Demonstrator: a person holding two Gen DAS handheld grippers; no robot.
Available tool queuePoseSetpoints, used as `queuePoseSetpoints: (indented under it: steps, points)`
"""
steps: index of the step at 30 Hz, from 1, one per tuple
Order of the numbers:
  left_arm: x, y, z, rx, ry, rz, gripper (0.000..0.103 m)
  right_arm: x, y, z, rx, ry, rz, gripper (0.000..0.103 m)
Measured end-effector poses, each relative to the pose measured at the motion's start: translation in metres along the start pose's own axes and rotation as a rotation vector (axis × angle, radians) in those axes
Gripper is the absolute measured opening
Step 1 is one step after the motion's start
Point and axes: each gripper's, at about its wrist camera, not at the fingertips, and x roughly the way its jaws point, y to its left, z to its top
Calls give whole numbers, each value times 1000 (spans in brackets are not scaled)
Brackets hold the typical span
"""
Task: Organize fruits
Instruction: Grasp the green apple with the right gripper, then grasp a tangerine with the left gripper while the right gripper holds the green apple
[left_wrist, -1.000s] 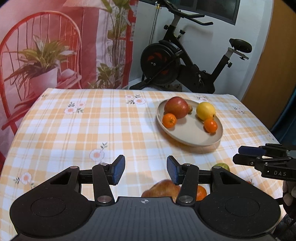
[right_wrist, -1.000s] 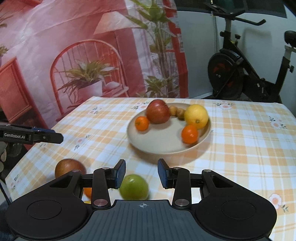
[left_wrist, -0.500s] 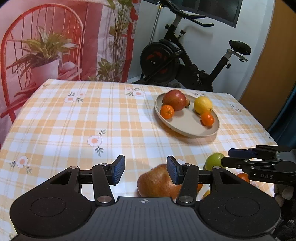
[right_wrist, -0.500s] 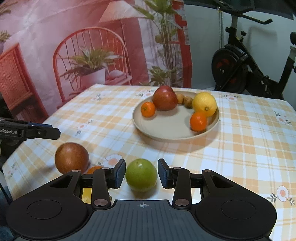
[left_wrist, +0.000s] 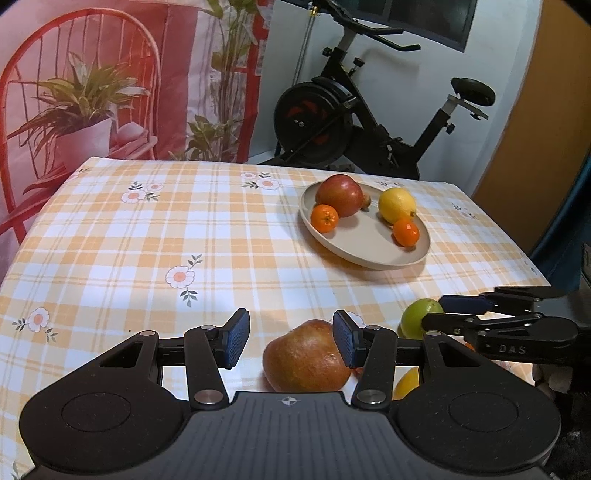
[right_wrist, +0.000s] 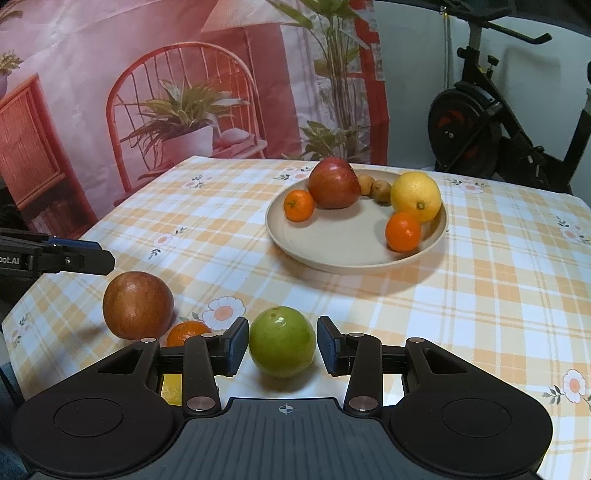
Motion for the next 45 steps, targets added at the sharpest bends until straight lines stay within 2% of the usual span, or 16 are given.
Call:
queuePoseSetpoints:
  steps: [12, 19, 30, 40, 45]
  points:
    - [1, -4, 0, 11, 7, 1, 52, 9, -2, -3, 0, 19, 32, 42]
    - [2, -11, 2, 25, 11, -12, 52, 10, -6, 0, -31, 32, 56, 40]
    - [8, -40, 5, 87, 29, -66, 51, -13, -33, 5, 15, -53, 15, 40]
    - [31, -63, 4, 149, 105, -97, 51, -24, -47, -8, 65, -84, 15, 40]
    - [39, -68, 9, 179, 144, -117, 42, -26, -53, -13, 88, -92, 15, 40]
